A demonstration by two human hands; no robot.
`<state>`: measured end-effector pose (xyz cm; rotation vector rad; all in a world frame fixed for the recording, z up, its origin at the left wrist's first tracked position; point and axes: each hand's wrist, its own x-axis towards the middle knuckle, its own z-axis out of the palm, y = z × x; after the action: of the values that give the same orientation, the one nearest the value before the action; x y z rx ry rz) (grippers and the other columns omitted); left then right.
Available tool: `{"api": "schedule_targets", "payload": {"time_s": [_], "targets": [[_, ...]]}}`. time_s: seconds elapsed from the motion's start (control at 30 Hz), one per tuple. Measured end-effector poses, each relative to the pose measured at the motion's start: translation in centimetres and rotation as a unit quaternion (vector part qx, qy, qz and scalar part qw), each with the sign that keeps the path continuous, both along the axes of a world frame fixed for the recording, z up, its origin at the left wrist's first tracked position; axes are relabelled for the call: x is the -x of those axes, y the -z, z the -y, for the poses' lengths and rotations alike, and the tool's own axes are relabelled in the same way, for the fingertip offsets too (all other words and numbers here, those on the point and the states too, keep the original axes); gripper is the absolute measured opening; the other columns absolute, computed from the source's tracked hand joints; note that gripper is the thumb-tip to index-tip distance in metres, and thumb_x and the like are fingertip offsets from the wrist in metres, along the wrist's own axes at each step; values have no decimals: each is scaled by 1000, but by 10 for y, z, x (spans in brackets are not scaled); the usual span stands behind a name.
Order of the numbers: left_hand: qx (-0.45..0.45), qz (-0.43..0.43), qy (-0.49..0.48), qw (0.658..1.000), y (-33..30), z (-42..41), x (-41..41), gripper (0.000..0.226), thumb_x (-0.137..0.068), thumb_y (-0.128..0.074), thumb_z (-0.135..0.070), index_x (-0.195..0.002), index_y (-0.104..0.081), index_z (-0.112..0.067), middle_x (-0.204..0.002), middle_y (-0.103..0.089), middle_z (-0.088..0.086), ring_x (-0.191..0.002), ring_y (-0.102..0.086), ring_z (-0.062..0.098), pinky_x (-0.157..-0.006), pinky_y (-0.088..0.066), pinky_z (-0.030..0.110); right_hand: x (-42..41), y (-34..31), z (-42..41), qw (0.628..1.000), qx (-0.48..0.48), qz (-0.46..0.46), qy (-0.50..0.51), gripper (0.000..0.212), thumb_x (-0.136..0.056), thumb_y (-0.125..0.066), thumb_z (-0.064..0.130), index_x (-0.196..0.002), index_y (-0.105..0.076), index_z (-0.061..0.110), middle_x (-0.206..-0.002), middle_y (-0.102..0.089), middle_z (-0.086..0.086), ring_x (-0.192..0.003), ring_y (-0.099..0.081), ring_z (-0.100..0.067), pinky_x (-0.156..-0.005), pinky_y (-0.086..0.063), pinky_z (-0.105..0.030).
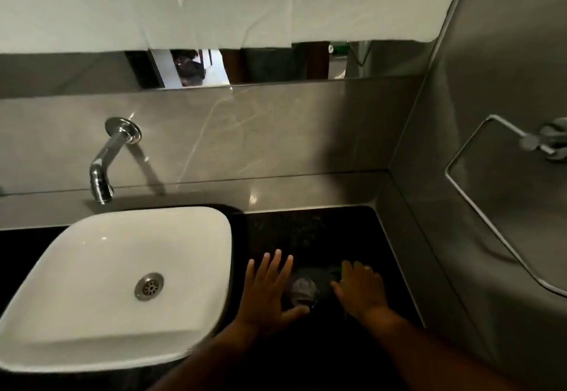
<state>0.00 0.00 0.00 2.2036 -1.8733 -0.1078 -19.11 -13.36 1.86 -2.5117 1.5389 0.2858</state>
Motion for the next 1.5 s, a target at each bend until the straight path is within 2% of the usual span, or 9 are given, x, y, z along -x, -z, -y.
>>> {"api": "schedule_targets", "payload": {"time_s": [0.13,0.4,0.53,0.6,0.73,0.9,1.13,1.3,1.5], "targets": [[-71,-70,-20,995,21,3,6,95,-67,-38,-89,-145,-3,-48,-159,3,-6,-145,11,25,-111,14,50,5,14,4,994,-74,36,67,47,-82,-52,56,-111,-52,19,-118,-59,-10,-111,-55,-33,-88,-46,-43],[-108,-229,-26,967,24,22,6,77,-64,-45,-81,-133,-41,-47,-159,-13,-11,-146,8,20,-109,19,52,-1,30,15,981,-121,90,119,37,-84,-56,47,-102,-59,15,-109,-66,-13,-102,-61,-35,-84,-51,-39],[-120,-263,-24,957,25,25,-11,73,-62,-50,-86,-124,-52,-47,-159,-6,-12,-144,18,21,-106,24,52,-5,36,22,967,-153,141,150,30,-83,-60,42,-84,-58,12,-88,-67,-14,-82,-64,-32,-73,-52,-38],[-134,-273,-28,952,27,25,-16,72,-60,-51,-88,-118,-55,-47,-159,-3,-13,-142,21,22,-105,25,53,-14,31,25,935,-190,244,175,26,-82,-67,34,-76,-56,11,-77,-64,-11,-71,-60,-27,-66,-49,-36],[-142,-318,-44,936,32,25,-22,68,-57,-56,-88,-115,-56,-50,-159,-2,-14,-142,22,18,-104,27,52,-43,-7,43,836,-184,473,206,17,-82,-70,18,-82,-64,3,-77,-65,-12,-72,-61,-23,-64,-48,-31],[-146,-331,-57,930,37,25,-18,69,-55,-59,-87,-114,-55,-53,-159,-5,-13,-142,19,13,-100,31,48,-73,-63,60,755,-155,618,157,10,-82,-68,27,-73,-64,27,-72,-67,7,-68,-64,-5,-58,-48,-10],[-147,-316,-63,935,41,25,-19,69,-54,-59,-88,-115,-51,-55,-159,-5,-16,-142,18,10,-99,31,53,-78,-55,40,798,-126,584,84,14,-80,-68,28,-70,-59,34,-64,-61,17,-56,-54,-1,-52,-43,-12],[-147,-308,-62,938,40,23,-18,78,-54,-56,-90,-120,-53,-48,-160,-4,-13,-142,18,12,-100,30,54,-64,-29,12,844,-156,507,80,9,-79,-69,30,-80,-61,29,-75,-64,5,-67,-60,-11,-64,-52,-29],[-149,-282,-60,946,32,23,-12,81,-57,-55,-86,-127,-50,-44,-160,-5,-10,-144,15,16,-101,27,58,-56,-9,-17,880,-209,421,74,21,-78,-72,33,-94,-63,22,-89,-66,1,-83,-63,-13,-70,-52,-27]]}}
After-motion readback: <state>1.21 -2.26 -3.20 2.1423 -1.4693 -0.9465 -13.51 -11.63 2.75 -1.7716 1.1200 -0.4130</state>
